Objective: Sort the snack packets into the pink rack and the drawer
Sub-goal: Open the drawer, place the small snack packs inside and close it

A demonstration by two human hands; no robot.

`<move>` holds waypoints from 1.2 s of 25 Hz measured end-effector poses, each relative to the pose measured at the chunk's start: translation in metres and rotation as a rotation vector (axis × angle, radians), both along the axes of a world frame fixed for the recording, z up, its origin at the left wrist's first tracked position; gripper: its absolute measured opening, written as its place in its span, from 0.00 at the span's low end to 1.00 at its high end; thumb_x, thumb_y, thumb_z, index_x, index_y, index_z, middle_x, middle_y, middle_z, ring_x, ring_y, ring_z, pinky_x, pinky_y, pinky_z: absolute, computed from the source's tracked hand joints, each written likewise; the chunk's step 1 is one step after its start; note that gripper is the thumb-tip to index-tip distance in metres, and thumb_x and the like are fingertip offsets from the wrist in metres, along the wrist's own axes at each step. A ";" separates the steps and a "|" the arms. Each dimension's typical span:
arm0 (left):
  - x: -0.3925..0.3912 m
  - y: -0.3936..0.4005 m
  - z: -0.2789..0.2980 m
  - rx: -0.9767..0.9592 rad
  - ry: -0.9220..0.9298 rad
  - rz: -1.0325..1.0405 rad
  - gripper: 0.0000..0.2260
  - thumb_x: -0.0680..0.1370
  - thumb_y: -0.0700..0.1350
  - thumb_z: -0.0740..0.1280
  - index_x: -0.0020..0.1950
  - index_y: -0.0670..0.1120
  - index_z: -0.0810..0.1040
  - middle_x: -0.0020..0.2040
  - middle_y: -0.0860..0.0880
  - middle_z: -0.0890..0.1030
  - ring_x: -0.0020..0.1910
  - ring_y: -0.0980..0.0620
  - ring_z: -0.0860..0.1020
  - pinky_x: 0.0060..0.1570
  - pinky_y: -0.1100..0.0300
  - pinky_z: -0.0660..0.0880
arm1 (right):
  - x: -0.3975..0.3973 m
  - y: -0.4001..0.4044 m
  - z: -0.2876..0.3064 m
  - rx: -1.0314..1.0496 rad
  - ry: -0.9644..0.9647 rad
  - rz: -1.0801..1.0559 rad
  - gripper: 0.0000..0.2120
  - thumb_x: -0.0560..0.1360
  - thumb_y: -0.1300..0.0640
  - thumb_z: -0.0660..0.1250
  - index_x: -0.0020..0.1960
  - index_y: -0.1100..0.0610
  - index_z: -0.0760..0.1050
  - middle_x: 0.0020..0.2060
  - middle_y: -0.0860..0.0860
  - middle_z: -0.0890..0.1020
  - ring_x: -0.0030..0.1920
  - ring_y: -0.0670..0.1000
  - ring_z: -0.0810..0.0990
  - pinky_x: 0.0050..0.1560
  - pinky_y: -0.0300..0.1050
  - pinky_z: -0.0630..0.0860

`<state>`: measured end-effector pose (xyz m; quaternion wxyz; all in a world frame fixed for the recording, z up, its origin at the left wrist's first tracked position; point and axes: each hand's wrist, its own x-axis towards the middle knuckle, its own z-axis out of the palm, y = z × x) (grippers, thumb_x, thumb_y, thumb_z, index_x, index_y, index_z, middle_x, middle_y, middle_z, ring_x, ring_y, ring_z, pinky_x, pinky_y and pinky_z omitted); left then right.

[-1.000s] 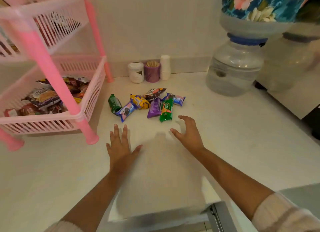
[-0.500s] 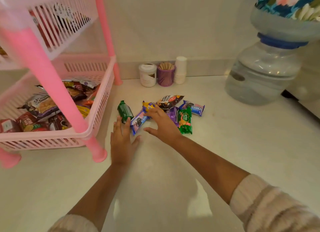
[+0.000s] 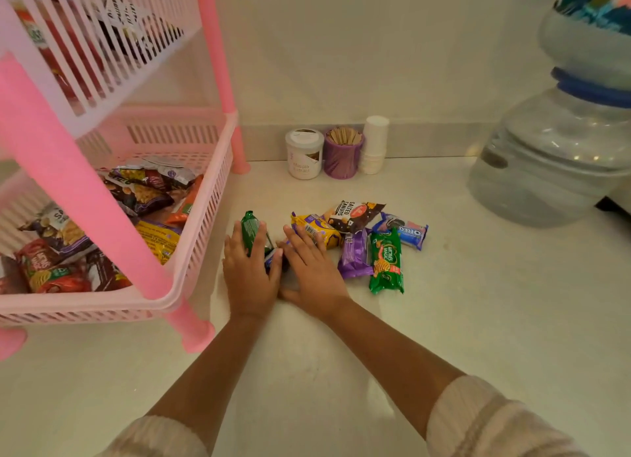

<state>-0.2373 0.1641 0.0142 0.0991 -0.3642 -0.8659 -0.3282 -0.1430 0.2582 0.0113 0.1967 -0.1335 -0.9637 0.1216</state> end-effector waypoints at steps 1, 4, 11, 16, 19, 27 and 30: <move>-0.003 0.002 -0.002 0.015 -0.016 0.003 0.24 0.76 0.54 0.56 0.69 0.46 0.70 0.73 0.35 0.61 0.71 0.35 0.62 0.66 0.41 0.66 | -0.001 0.000 -0.002 -0.002 -0.007 -0.011 0.34 0.71 0.45 0.66 0.72 0.57 0.61 0.75 0.53 0.57 0.76 0.53 0.47 0.74 0.51 0.35; -0.003 0.004 -0.005 0.032 -0.058 0.006 0.19 0.77 0.53 0.59 0.63 0.45 0.75 0.73 0.37 0.61 0.68 0.38 0.67 0.60 0.44 0.72 | -0.002 -0.001 -0.003 -0.005 0.001 -0.020 0.35 0.70 0.42 0.67 0.71 0.57 0.63 0.73 0.53 0.64 0.76 0.53 0.51 0.72 0.50 0.31; 0.004 0.001 -0.005 0.187 -0.105 0.097 0.08 0.76 0.41 0.64 0.53 0.41 0.74 0.68 0.40 0.67 0.53 0.38 0.77 0.43 0.49 0.75 | 0.014 -0.010 0.001 -0.031 0.012 0.035 0.28 0.69 0.42 0.68 0.62 0.57 0.70 0.61 0.54 0.74 0.74 0.56 0.59 0.75 0.55 0.47; 0.035 -0.008 -0.006 0.325 -0.202 0.171 0.07 0.74 0.35 0.65 0.51 0.37 0.76 0.63 0.37 0.69 0.56 0.38 0.75 0.49 0.47 0.75 | 0.051 -0.023 0.003 -0.133 -0.040 0.005 0.23 0.73 0.51 0.67 0.65 0.57 0.69 0.60 0.58 0.73 0.59 0.58 0.72 0.61 0.54 0.70; 0.067 -0.018 -0.008 0.379 -0.226 0.151 0.06 0.74 0.34 0.65 0.49 0.36 0.77 0.61 0.36 0.70 0.59 0.39 0.74 0.51 0.51 0.73 | 0.081 -0.030 0.003 -0.133 -0.024 -0.019 0.24 0.73 0.52 0.66 0.67 0.56 0.68 0.60 0.57 0.73 0.57 0.57 0.74 0.55 0.51 0.73; 0.177 -0.057 -0.004 0.262 -0.247 -0.112 0.11 0.72 0.38 0.71 0.53 0.39 0.76 0.62 0.38 0.68 0.60 0.43 0.72 0.54 0.58 0.68 | 0.198 -0.046 0.004 -0.156 0.022 -0.133 0.23 0.70 0.51 0.67 0.65 0.51 0.71 0.57 0.52 0.77 0.57 0.53 0.75 0.46 0.47 0.76; 0.224 -0.062 -0.004 0.227 -0.298 -0.192 0.10 0.73 0.38 0.70 0.53 0.40 0.76 0.63 0.41 0.67 0.58 0.46 0.72 0.54 0.59 0.68 | 0.262 -0.044 0.006 -0.162 0.036 -0.190 0.23 0.68 0.49 0.69 0.62 0.50 0.73 0.54 0.50 0.80 0.53 0.52 0.79 0.44 0.45 0.77</move>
